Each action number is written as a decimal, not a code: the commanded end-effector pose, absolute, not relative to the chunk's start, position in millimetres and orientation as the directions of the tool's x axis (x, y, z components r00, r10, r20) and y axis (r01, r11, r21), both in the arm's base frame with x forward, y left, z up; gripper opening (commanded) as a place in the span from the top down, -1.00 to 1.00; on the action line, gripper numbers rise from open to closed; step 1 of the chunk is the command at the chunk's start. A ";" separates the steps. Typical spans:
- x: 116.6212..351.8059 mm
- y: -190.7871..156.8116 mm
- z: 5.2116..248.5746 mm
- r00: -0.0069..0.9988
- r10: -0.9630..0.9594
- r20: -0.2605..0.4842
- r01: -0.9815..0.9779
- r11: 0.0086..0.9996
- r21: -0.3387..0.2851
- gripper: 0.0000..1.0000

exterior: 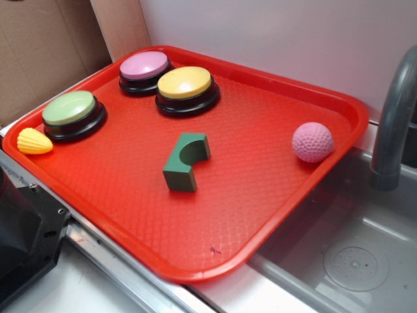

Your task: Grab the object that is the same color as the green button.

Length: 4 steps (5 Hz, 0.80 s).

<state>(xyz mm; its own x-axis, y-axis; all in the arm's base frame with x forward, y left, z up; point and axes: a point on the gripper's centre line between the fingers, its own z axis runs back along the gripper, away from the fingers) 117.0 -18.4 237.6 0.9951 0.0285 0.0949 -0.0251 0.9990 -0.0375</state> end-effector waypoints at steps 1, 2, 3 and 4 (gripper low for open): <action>117.0 -18.4 237.6 0.995 0.029 0.095 -0.025 0.999 -0.037 -1.00; 155.3 -52.9 187.7 0.998 0.054 0.014 -0.052 0.994 -0.095 -1.00; 188.2 -75.8 135.9 0.983 0.182 -0.017 -0.183 0.980 -0.078 -1.00; 206.6 -72.5 102.6 0.958 0.286 0.013 -0.284 0.955 -0.082 -1.00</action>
<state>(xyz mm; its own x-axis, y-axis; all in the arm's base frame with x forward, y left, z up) 199.4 -76.2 97.5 0.9610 0.2762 -0.0129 -0.2765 0.9589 -0.0638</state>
